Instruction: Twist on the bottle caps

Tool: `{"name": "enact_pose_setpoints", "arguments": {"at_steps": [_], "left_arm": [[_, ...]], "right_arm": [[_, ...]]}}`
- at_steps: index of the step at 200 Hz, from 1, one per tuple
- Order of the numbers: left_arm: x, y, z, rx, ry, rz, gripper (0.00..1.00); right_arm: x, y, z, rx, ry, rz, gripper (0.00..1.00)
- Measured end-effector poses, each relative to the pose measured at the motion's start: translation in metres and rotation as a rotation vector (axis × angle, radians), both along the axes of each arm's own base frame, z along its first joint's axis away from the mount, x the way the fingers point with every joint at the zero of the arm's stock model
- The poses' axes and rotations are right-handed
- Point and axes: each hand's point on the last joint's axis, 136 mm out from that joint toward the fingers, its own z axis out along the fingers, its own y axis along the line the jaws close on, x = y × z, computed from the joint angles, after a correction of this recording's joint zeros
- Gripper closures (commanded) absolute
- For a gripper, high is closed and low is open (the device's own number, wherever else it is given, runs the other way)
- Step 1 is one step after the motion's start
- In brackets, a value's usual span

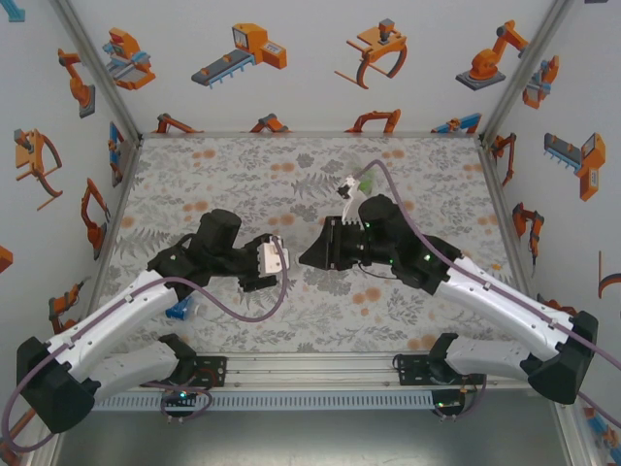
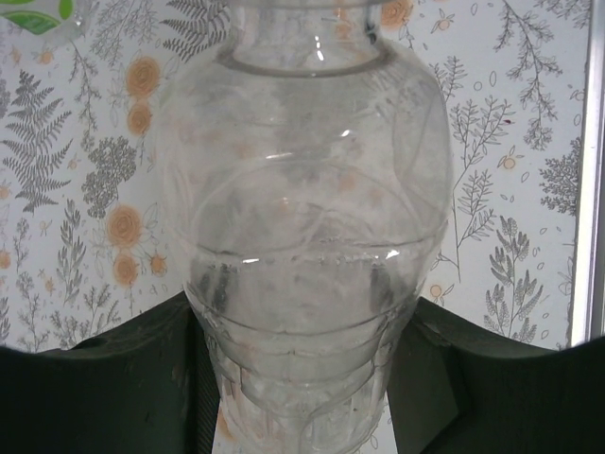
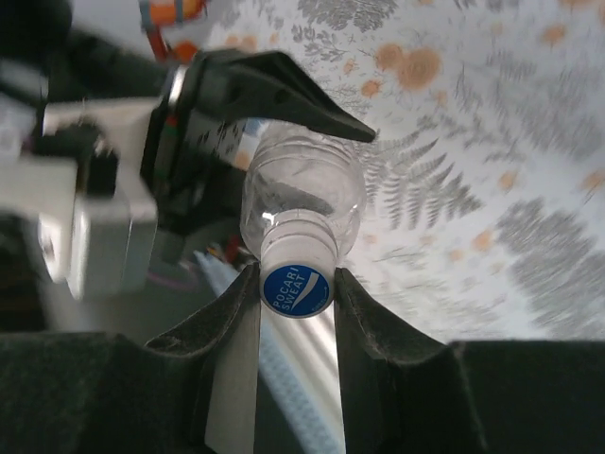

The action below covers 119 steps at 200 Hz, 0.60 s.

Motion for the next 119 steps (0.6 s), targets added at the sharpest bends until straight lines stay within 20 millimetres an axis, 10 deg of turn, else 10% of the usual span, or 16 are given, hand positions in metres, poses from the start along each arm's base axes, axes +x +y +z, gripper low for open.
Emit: {"name": "enact_pose_setpoints", "arguments": {"at_steps": [46, 81, 119], "left_arm": [[0.005, 0.005, -0.005, 0.029, 0.001, 0.038, 1.00], [0.008, 0.004, -0.003, 0.021, -0.012, 0.043, 1.00], [0.002, -0.002, 0.002, -0.007, -0.007, 0.005, 1.00]], "right_arm": [[0.009, -0.003, -0.015, 0.070, 0.220, -0.177, 1.00], [0.012, -0.004, -0.008, 0.039, 0.130, -0.155, 0.59], [0.012, -0.015, 0.042, -0.033, -0.249, -0.030, 0.47]]}}
